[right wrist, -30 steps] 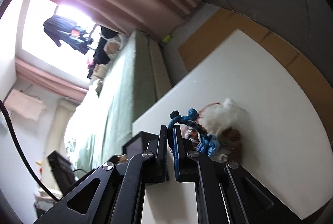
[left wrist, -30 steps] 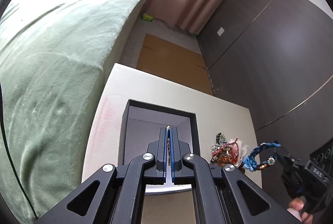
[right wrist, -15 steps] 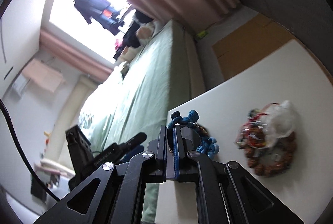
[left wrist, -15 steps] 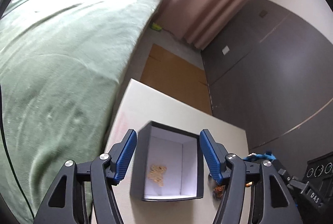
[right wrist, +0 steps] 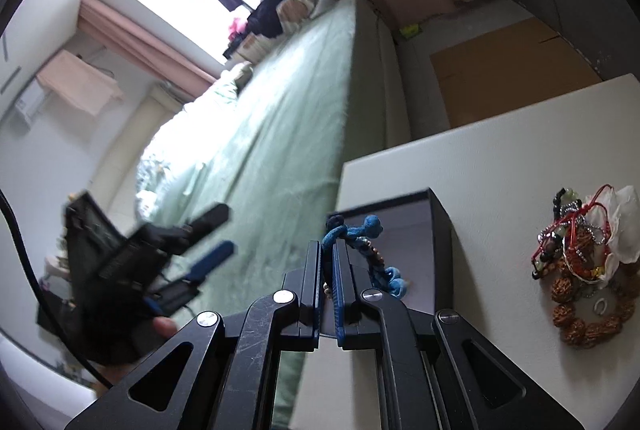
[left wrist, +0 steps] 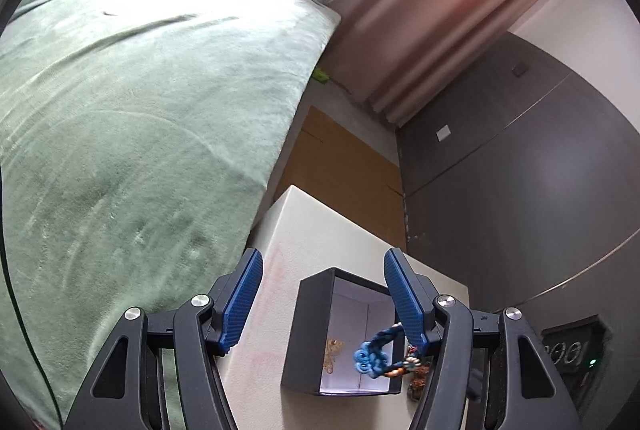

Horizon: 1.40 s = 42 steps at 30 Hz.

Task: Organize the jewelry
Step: 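Lower the blue cord into the black box and open the right tool, then grasp the red string with the left tool while the right tool grasps the white tissue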

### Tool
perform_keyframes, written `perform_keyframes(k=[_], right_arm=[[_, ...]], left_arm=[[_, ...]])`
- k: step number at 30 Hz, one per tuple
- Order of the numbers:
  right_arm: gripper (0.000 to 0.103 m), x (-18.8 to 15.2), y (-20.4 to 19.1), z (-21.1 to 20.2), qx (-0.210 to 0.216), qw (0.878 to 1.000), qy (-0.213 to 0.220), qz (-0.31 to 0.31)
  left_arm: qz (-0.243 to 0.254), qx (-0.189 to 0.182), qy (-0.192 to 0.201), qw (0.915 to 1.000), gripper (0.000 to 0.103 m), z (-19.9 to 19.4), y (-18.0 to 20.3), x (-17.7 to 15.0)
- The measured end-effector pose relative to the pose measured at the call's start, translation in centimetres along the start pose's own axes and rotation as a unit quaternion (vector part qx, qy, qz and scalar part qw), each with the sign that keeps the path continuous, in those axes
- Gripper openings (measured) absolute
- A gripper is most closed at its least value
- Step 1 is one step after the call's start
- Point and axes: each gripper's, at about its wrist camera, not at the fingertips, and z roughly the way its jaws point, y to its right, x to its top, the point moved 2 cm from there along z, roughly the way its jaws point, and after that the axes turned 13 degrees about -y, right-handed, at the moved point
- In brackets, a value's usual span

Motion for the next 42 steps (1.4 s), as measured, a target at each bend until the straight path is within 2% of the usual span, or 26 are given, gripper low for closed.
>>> perform_keyframes(k=[4,6,10,11,12,14,17,22,26,28,34,42], right_arm=[[0.007,-0.6,-0.6,1.0,-0.045,0.999,-0.007,-0.019],[0.008,-0.8,-0.8,2.1,-0.039,0.999,-0.027,-0.025],[0.011,-1.1,-0.3,3.4,-0.003,0.997,-0.074,-0.01],[0.017,-1.1,0.0,3.2,-0.004,0.997,-0.075,-0.007],[0.029,-1.0,0.3,2.6,-0.011,0.998,-0.066,-0.004],[0.041,-1.1,0.7,1.1,-0.016,0.999,-0.045,0.001],[0.042,-1.2,1.5,-0.8,-0.005,1.0,-0.028,0.01],[0.043,-1.7,3.6,-4.8,-0.015,0.999,0.009,0.04],[0.056,-1.7,5.0,-7.4,-0.029,0.997,0.032,0.065],[0.059,-1.7,6.0,-8.8,-0.039,0.995,0.044,0.077],[0.06,-2.2,9.7,-11.9,-0.063,0.99,0.045,0.122],[0.059,-2.8,13.1,-13.7,-0.064,0.982,0.047,0.172]], left_arm=[[-0.004,-0.002,-0.004,1.0,0.064,0.3,-0.2,0.0],[-0.006,-0.004,-0.005,1.0,0.064,0.3,-0.3,0.0],[-0.007,-0.001,0.001,1.0,0.064,-0.1,-0.5,0.1],[-0.007,0.001,0.002,1.0,0.064,-0.2,-0.6,0.1],[-0.007,0.002,0.003,1.0,0.064,-0.2,-0.6,0.1],[-0.005,0.005,0.003,1.0,0.064,-0.2,-0.6,0.0],[0.003,0.007,-0.002,1.0,0.064,0.2,-0.1,-0.2],[0.03,0.011,-0.014,0.9994,0.064,1.2,1.5,-1.0],[0.059,0.012,-0.023,0.9979,0.064,2.1,3.5,-1.9],[0.077,0.012,-0.031,0.9965,0.064,2.7,4.6,-2.6],[0.126,0.017,-0.057,0.9903,0.064,5.2,8.3,-4.9],[0.185,0.018,-0.087,0.9788,0.064,8.5,12.7,-7.9]])
